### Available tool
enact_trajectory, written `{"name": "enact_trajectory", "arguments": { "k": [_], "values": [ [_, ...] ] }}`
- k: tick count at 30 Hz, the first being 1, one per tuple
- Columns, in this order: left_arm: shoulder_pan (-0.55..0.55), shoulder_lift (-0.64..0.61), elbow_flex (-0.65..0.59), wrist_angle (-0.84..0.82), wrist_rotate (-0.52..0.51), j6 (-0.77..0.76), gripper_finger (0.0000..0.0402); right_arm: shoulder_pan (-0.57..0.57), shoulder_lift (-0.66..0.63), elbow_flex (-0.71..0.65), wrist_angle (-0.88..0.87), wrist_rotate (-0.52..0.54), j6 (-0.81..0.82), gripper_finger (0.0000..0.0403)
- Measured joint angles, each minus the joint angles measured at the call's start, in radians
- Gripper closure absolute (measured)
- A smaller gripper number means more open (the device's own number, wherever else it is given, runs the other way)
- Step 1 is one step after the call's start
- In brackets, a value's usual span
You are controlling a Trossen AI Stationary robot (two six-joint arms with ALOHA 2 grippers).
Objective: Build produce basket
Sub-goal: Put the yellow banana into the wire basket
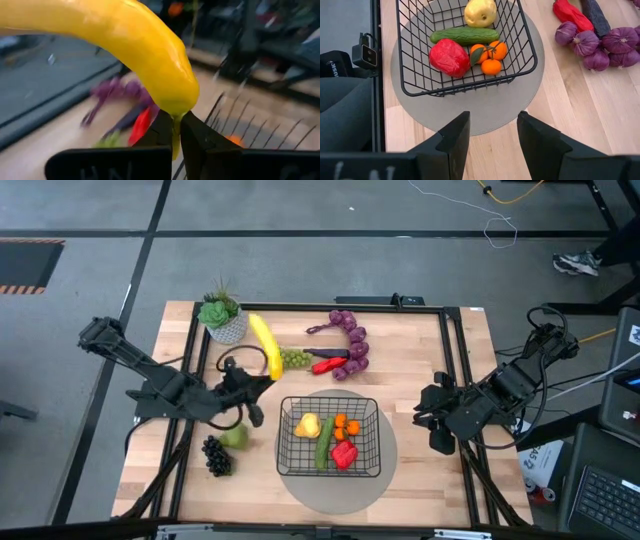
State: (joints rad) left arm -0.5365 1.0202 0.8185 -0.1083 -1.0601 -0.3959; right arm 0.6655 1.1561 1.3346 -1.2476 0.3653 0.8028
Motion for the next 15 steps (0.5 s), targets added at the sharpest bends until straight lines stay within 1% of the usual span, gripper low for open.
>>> {"name": "enact_trajectory", "arguments": {
  "k": [2,4,6,7,9,15],
  "values": [
    [0.0,0.001,0.0,0.135,0.022,0.125,0.0399,0.0,0.0,0.0,0.0,0.0,0.002,0.0238],
    [0.0,0.012,0.001,0.254,0.1,0.22,0.0398,0.0,0.0,0.0,0.0,0.0,0.003,0.0237],
    [-0.001,0.035,0.001,0.327,0.183,0.288,0.0398,0.0,0.0,0.0,0.0,0.0,0.002,0.0238],
    [-0.002,0.05,0.001,0.347,0.224,0.301,0.0398,0.0,0.0,0.0,0.0,0.0,0.002,0.0238],
    [-0.011,0.086,0.001,0.372,0.26,0.294,0.0398,0.0,0.0,0.0,0.0,0.0,0.003,0.0238],
    [-0.035,0.223,0.001,0.409,0.237,0.208,0.0398,0.0,0.001,0.0,-0.001,-0.035,0.024,0.0237]
  ]
}}
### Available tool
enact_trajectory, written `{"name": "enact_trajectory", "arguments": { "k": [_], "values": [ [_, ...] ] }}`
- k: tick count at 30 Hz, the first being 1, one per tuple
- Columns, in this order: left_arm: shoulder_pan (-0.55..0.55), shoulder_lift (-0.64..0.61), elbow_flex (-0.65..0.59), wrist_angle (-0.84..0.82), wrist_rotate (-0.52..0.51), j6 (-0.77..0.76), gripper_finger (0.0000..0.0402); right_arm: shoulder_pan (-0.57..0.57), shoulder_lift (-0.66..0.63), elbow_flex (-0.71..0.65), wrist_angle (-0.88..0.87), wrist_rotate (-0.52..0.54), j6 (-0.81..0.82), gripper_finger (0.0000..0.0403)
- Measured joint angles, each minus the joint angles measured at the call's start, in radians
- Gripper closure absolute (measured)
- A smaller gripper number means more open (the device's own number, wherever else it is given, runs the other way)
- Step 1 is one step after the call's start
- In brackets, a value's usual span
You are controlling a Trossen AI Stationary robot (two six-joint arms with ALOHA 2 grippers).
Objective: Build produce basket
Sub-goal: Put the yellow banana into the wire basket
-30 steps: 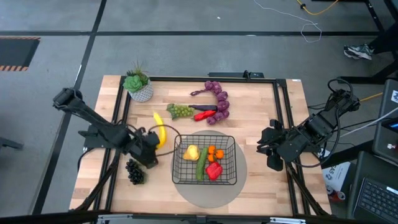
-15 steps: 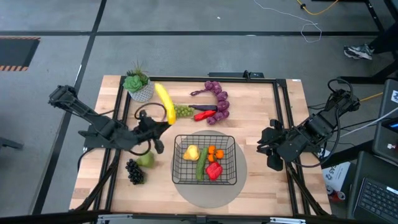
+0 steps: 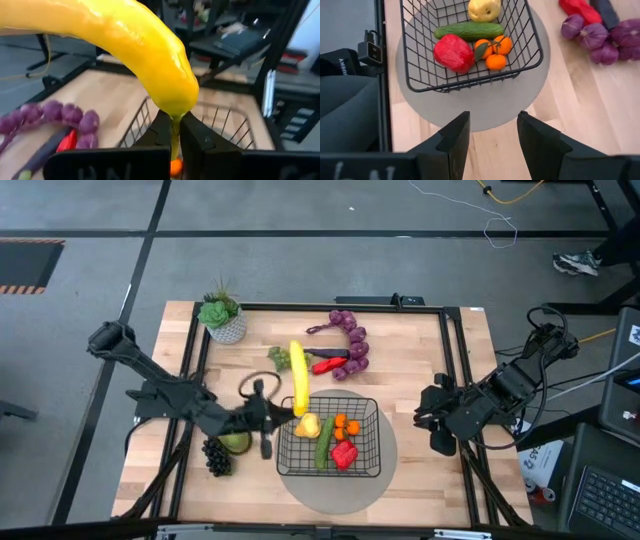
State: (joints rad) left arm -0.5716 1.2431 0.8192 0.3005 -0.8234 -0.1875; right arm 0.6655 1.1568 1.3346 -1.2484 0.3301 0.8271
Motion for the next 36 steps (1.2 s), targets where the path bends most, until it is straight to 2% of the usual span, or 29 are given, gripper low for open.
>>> {"name": "enact_trajectory", "arguments": {
  "k": [3,6,11,15,23,31,36],
  "values": [
    [0.009,0.05,-0.001,0.012,-0.023,0.0,0.0398,0.0,0.001,0.0,0.0,-0.013,0.008,0.0238],
    [0.031,0.058,-0.001,0.03,-0.011,0.079,0.0399,0.0,0.001,0.0,0.0,-0.017,0.009,0.0237],
    [0.036,0.077,-0.001,0.019,0.197,0.253,0.0399,0.0,0.001,0.0,0.0,-0.017,0.006,0.0237],
    [0.015,0.11,-0.001,0.01,0.249,0.334,0.0398,0.0,0.001,0.0,0.0,-0.012,0.006,0.0238],
    [-0.007,0.125,-0.001,-0.049,0.298,0.22,0.0393,0.0,0.001,0.0,0.0,-0.01,0.004,0.0238],
    [-0.007,0.125,-0.001,-0.049,0.31,0.219,0.0375,0.0,0.002,0.0,-0.004,-0.009,0.003,0.0237],
    [-0.007,0.125,-0.001,-0.062,0.318,0.277,0.0367,0.0,0.002,0.0,-0.004,-0.009,-0.001,0.0238]
  ]
}}
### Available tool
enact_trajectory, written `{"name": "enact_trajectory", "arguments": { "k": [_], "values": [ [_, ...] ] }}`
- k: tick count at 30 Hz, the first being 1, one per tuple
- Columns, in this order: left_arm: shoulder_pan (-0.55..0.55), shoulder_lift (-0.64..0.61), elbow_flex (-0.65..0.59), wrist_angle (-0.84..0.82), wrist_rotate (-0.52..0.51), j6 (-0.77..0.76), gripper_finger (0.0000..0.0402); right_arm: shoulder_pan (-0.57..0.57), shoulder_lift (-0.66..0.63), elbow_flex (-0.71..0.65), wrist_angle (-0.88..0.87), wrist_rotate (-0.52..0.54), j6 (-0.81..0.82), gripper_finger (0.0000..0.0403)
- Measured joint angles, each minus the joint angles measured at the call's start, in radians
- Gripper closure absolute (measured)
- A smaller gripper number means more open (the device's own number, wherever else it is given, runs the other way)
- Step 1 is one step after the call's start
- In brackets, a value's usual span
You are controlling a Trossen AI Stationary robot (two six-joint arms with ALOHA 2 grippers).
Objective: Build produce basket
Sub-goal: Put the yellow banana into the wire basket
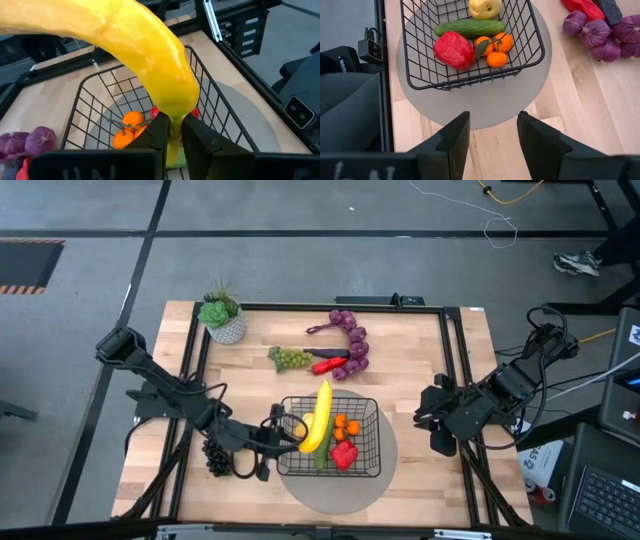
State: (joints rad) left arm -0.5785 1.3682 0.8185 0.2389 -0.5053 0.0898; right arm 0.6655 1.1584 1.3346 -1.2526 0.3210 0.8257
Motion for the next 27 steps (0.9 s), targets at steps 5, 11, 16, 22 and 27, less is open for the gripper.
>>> {"name": "enact_trajectory", "arguments": {
  "k": [5,11,16,22,27],
  "values": [
    [0.0,0.0,0.0,0.001,0.0,-0.034,0.0358,0.0,0.0,0.0,-0.007,0.0,-0.001,0.0238],
    [0.0,0.0,0.0,0.001,-0.001,-0.057,0.0355,0.0,0.0,0.0,-0.008,0.003,-0.039,0.0237],
    [0.004,0.0,0.0,0.011,-0.005,-0.116,0.0353,0.0,0.0,0.0,-0.008,0.002,-0.045,0.0238],
    [0.004,0.0,0.0,0.027,-0.007,-0.115,0.032,0.0,0.0,0.0,-0.008,0.002,-0.045,0.0237],
    [0.005,0.0,0.0,0.028,-0.007,-0.114,0.0286,0.0,0.0,0.0,-0.007,0.002,-0.045,0.0238]
  ]
}}
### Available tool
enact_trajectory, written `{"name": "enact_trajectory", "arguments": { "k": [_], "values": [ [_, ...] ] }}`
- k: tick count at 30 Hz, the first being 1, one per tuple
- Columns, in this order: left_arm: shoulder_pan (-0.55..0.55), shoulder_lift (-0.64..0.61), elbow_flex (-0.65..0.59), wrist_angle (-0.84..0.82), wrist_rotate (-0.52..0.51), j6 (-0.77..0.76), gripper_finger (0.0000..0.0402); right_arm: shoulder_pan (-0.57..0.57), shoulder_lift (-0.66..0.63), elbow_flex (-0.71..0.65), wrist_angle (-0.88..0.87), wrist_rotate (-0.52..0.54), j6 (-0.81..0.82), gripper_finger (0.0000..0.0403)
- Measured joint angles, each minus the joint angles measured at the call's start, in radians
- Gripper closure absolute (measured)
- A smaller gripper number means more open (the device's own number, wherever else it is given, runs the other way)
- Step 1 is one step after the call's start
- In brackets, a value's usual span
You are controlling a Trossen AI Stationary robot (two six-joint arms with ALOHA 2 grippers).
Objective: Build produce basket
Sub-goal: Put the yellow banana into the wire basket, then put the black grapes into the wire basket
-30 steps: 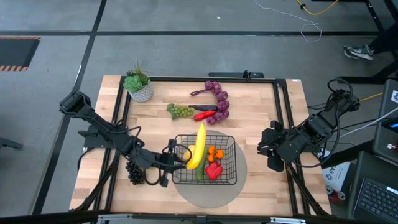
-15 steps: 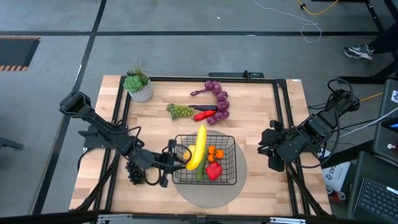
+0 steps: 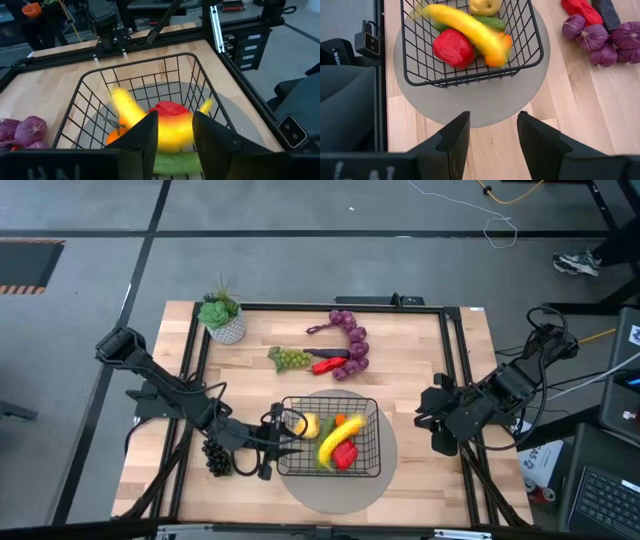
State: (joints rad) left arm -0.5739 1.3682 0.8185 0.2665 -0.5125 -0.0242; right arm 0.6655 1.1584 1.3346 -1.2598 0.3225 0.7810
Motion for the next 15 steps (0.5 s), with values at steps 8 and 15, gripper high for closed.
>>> {"name": "enact_trajectory", "arguments": {
  "k": [8,15],
  "values": [
    [0.0,0.0,0.0,0.0,-0.02,0.0,0.0281,0.0,0.0,0.0,0.0,-0.002,0.0,0.0237],
    [-0.01,-0.001,0.0,-0.024,-0.245,-0.007,0.0282,0.0,0.0,0.0,0.0,-0.002,0.0,0.0238]
  ]
}}
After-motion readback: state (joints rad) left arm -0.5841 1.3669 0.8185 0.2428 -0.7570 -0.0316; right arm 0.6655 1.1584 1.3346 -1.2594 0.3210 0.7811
